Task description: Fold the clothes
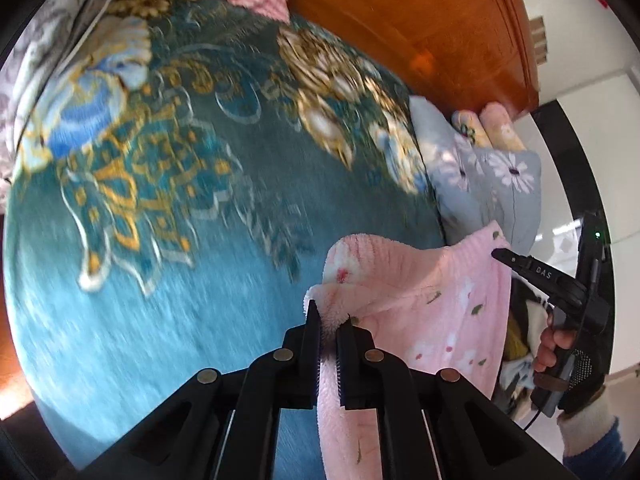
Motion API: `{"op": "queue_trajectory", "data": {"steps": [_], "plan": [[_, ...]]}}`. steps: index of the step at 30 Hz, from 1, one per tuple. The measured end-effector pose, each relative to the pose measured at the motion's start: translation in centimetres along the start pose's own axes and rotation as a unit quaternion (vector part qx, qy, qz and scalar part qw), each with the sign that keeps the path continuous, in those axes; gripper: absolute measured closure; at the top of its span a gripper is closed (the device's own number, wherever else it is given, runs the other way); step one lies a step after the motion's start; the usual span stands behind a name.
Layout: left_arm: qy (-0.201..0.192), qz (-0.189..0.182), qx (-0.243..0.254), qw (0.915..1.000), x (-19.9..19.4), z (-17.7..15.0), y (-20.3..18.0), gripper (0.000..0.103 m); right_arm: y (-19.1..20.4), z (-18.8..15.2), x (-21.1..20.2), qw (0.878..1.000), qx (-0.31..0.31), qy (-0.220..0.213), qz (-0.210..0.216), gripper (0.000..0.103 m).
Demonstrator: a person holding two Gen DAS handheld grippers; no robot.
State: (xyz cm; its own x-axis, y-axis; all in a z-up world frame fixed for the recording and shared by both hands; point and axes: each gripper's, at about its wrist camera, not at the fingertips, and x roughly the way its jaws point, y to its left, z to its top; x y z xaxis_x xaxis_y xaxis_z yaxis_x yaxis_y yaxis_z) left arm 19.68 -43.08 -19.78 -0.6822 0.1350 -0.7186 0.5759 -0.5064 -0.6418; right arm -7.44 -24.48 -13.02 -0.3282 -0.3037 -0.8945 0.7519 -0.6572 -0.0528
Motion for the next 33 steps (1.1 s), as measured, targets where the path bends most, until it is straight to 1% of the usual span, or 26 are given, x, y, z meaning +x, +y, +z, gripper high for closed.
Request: {"op": "queue_trajectory", "data": {"steps": [4,7,9,13,15,17,19,20,21,22,23,24,25,26,29,32,33], "plan": [[-0.026,0.025,-0.001,0.9993,-0.5,3.9,1.8,0.096,3.9,3.7,1.6,0.999,-0.044,-0.009,0.004,0.097],[-0.025,0.039,-0.006,0.9989,0.2,6.0,3.1,0.096,6.4,5.9,4.0,0.998,-0.059,-0.003,0.003,0.097],[-0.009,0.047,-0.011,0.9988,1.3,6.6,4.2,0.096,7.4,6.3,6.0,0.998,-0.062,0.014,-0.006,0.097],[0.020,0.066,-0.017,0.9975,3.3,6.0,5.9,0.096,8.6,5.4,10.3,0.996,-0.059,0.061,-0.018,0.097],[0.027,0.065,-0.025,0.9972,3.9,5.7,6.7,0.096,8.7,4.8,11.6,0.995,-0.056,0.074,-0.022,0.097],[0.030,0.059,-0.038,0.9971,4.2,5.6,7.3,0.093,8.9,4.5,12.3,0.995,-0.056,0.080,-0.028,0.096],[0.033,0.054,-0.043,0.9971,4.1,5.5,7.4,0.093,9.1,4.3,12.6,0.994,-0.058,0.081,-0.034,0.092],[0.034,0.055,-0.042,0.9970,3.9,5.4,7.3,0.093,9.2,4.2,12.3,0.994,-0.059,0.080,-0.036,0.087],[0.036,0.055,-0.041,0.9970,3.7,5.3,7.2,0.089,9.3,4.2,12.1,0.994,-0.060,0.079,-0.038,0.081],[0.037,0.055,-0.040,0.9970,3.5,5.2,7.1,0.080,9.4,4.2,11.8,0.994,-0.062,0.078,-0.039,0.077],[0.038,0.056,-0.039,0.9969,3.3,5.1,7.0,0.073,9.4,4.1,11.3,0.995,-0.062,0.075,-0.034,0.070],[0.037,0.057,-0.040,0.9969,3.0,4.9,6.9,0.062,9.3,3.9,10.7,0.995,-0.060,0.069,-0.026,0.060],[0.034,0.055,-0.044,0.9970,2.6,4.6,6.8,0.052,9.0,3.6,9.5,0.997,-0.053,0.058,-0.014,0.057],[0.032,0.049,-0.048,0.9972,2.2,4.2,6.7,0.048,8.7,3.4,8.6,0.998,-0.049,0.051,-0.003,0.056],[0.033,0.042,-0.053,0.9972,1.4,2.7,6.3,0.046,7.1,1.0,4.8,0.999,-0.023,0.027,0.025,0.056],[0.050,0.040,-0.049,0.9968,1.2,0.6,5.6,0.046,4.0,-3.9,0.7,0.999,0.014,0.014,0.045,0.055],[0.057,0.040,-0.048,0.9964,1.3,-0.2,5.3,0.046,2.8,-5.7,-0.4,0.999,0.023,0.015,0.043,0.054]]}}
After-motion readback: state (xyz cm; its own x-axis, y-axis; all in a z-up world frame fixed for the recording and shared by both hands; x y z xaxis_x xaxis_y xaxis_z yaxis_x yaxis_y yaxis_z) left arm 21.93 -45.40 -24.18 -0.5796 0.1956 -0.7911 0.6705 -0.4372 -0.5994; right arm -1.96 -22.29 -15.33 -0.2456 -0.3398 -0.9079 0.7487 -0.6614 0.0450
